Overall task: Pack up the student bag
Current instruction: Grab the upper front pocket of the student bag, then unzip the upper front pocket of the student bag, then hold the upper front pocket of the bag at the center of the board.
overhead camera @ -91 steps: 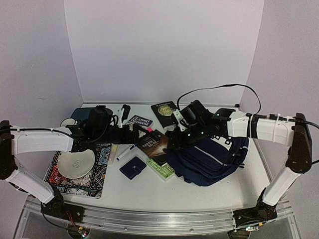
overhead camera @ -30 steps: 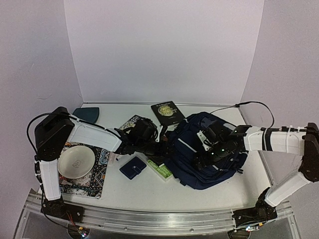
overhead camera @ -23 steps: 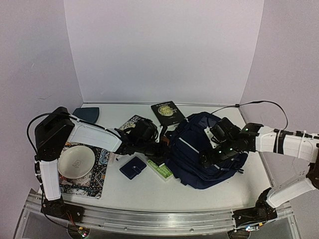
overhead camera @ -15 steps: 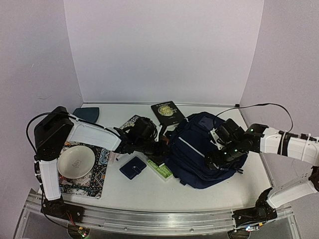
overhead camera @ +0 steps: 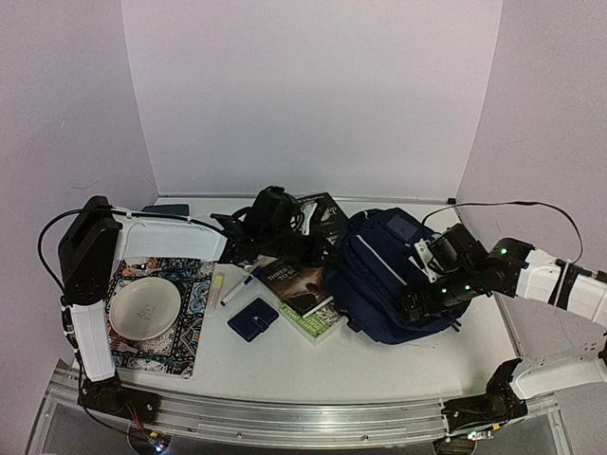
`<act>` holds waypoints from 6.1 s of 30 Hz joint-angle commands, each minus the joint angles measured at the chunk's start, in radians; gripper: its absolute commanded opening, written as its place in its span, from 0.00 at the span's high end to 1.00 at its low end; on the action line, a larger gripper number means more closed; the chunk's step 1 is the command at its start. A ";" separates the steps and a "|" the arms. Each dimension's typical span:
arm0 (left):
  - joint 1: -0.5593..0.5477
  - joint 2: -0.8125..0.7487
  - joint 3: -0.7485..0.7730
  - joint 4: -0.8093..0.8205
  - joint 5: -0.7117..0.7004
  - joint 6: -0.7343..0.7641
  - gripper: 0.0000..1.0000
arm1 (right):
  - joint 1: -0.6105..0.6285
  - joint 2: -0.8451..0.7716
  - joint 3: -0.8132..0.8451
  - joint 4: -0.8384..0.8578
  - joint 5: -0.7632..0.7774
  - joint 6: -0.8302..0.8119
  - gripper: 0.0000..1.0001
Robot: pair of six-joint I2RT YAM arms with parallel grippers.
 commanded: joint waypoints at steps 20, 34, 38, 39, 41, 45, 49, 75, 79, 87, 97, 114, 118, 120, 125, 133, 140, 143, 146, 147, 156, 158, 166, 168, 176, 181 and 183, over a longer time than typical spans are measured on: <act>0.153 -0.084 -0.123 0.035 0.017 0.107 1.00 | -0.005 0.041 -0.060 0.042 -0.081 -0.074 0.10; 0.156 -0.046 -0.110 0.009 0.027 0.133 1.00 | -0.145 0.184 -0.100 0.176 -0.273 -0.213 0.36; 0.156 -0.045 -0.110 0.005 0.022 0.135 1.00 | -0.155 0.222 -0.104 0.180 -0.367 -0.229 0.44; 0.156 -0.044 -0.110 0.005 0.021 0.134 1.00 | -0.155 0.227 -0.110 0.181 -0.376 -0.231 0.46; 0.156 -0.042 -0.110 0.004 0.023 0.131 1.00 | -0.155 0.227 -0.121 0.184 -0.382 -0.231 0.47; 0.156 -0.035 -0.109 0.004 0.030 0.124 1.00 | -0.154 0.222 -0.131 0.186 -0.397 -0.234 0.50; 0.156 -0.030 -0.109 0.004 0.029 0.118 1.00 | -0.154 0.236 -0.132 0.186 -0.395 -0.238 0.61; 0.069 -0.039 -0.216 0.235 -0.101 -0.065 1.00 | 0.083 0.219 0.071 0.186 -0.286 0.180 1.00; 0.059 -0.040 -0.228 0.247 -0.120 -0.073 1.00 | 0.084 0.273 0.162 0.202 -0.343 0.196 1.00; 0.096 -0.120 -0.297 0.245 -0.183 -0.062 1.00 | 0.084 0.162 0.118 0.097 -0.287 0.147 1.00; 0.098 -0.081 -0.255 0.245 -0.203 -0.091 1.00 | 0.095 0.227 0.170 0.123 -0.510 0.083 1.00; 0.020 -0.052 -0.257 0.258 -0.272 -0.071 1.00 | 0.119 0.465 0.337 0.424 -0.312 0.311 0.90; 0.019 -0.070 -0.283 0.258 -0.301 -0.046 1.00 | 0.119 0.500 0.369 0.459 -0.322 0.337 0.76; 0.020 -0.093 -0.302 0.258 -0.339 -0.019 0.99 | 0.119 0.491 0.358 0.460 -0.307 0.335 0.69; 0.030 -0.142 -0.329 0.249 -0.408 0.062 0.73 | 0.118 0.462 0.329 0.454 -0.301 0.320 0.59; 0.030 -0.214 -0.325 0.164 -0.422 0.208 0.42 | 0.118 0.405 0.298 0.388 -0.276 0.260 0.44; 0.001 -0.216 -0.245 0.035 -0.268 0.392 0.31 | 0.096 0.330 0.251 0.245 -0.153 0.138 0.29; -0.020 -0.202 -0.191 -0.008 -0.216 0.497 0.30 | 0.083 0.299 0.207 0.227 -0.126 0.097 0.24; -0.031 -0.166 -0.121 -0.068 -0.170 0.562 0.29 | 0.081 0.282 0.172 0.214 -0.132 0.030 0.16; -0.032 -0.148 -0.101 -0.087 -0.151 0.578 0.29 | 0.081 0.276 0.159 0.211 -0.144 -0.014 0.14; -0.032 -0.086 -0.071 -0.093 -0.058 0.584 0.31 | 0.123 0.239 0.080 0.232 -0.092 -0.286 0.11; -0.032 -0.077 -0.074 -0.092 -0.036 0.577 0.31 | 0.135 0.244 0.066 0.247 -0.074 -0.319 0.12; -0.032 -0.051 -0.099 -0.089 0.012 0.561 0.33 | 0.174 0.322 0.037 0.307 0.060 -0.378 0.20; -0.032 -0.050 -0.109 -0.089 0.019 0.558 0.34 | 0.178 0.334 0.039 0.320 0.080 -0.383 0.26; -0.032 -0.052 -0.135 -0.087 0.056 0.577 0.34 | 0.180 0.294 0.001 0.370 0.146 -0.432 0.79; -0.031 -0.063 -0.128 -0.087 0.063 0.603 0.35 | 0.180 0.205 -0.031 0.421 0.107 -0.427 1.00; -0.031 -0.070 -0.116 -0.087 0.074 0.620 0.34 | 0.180 0.168 -0.044 0.440 0.094 -0.429 1.00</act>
